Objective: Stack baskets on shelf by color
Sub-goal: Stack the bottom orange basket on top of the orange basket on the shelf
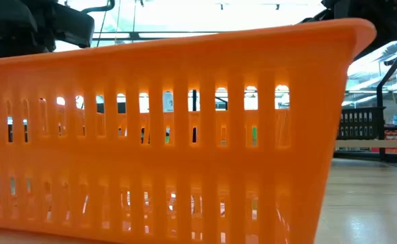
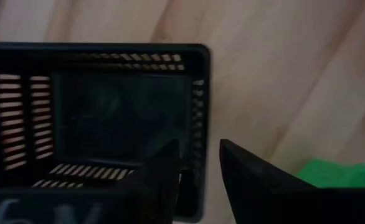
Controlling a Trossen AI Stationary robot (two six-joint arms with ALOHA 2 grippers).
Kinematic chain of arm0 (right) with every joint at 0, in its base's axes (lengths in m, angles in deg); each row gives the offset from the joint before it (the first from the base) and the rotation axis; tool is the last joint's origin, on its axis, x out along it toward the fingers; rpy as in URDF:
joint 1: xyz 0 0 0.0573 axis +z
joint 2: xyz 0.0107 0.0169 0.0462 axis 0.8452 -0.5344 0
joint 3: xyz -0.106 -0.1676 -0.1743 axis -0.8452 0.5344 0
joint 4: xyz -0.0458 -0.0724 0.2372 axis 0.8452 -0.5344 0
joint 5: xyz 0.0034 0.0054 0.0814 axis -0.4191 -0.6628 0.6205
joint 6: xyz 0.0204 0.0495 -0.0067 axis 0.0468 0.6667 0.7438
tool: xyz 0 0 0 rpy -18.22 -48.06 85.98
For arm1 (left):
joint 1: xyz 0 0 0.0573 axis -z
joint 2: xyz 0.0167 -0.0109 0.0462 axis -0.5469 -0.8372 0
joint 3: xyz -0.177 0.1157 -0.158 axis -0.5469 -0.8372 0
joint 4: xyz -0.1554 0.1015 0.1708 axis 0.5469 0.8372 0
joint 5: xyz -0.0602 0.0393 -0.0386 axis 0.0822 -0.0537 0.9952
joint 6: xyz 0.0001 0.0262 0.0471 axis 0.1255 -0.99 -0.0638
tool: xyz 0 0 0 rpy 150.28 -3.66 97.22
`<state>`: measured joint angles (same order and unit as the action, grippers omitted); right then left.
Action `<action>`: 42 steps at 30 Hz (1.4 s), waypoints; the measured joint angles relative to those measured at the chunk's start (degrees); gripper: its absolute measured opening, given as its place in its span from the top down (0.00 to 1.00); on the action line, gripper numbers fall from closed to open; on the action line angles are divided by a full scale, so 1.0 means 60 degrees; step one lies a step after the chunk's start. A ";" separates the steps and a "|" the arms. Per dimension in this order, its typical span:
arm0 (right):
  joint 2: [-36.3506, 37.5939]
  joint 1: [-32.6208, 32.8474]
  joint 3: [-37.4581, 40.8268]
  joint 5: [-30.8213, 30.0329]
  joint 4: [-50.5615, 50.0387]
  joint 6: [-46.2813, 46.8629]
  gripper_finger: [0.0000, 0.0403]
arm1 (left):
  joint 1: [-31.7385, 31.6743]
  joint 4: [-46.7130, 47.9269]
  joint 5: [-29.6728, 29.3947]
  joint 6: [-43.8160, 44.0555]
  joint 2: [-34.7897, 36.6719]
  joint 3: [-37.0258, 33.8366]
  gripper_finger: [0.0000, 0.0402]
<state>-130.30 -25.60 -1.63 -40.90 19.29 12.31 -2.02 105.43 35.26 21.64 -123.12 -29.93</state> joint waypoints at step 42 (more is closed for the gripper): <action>-0.3120 0.0371 -0.1698 0.1335 0.2755 -0.7068 0.43 | 0.0056 -0.1065 -0.1102 0.0375 -0.0619 -0.0226 0.59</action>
<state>-149.02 -23.37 -11.82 -32.89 35.83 -30.10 -1.69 99.04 28.65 23.89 -126.83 -31.29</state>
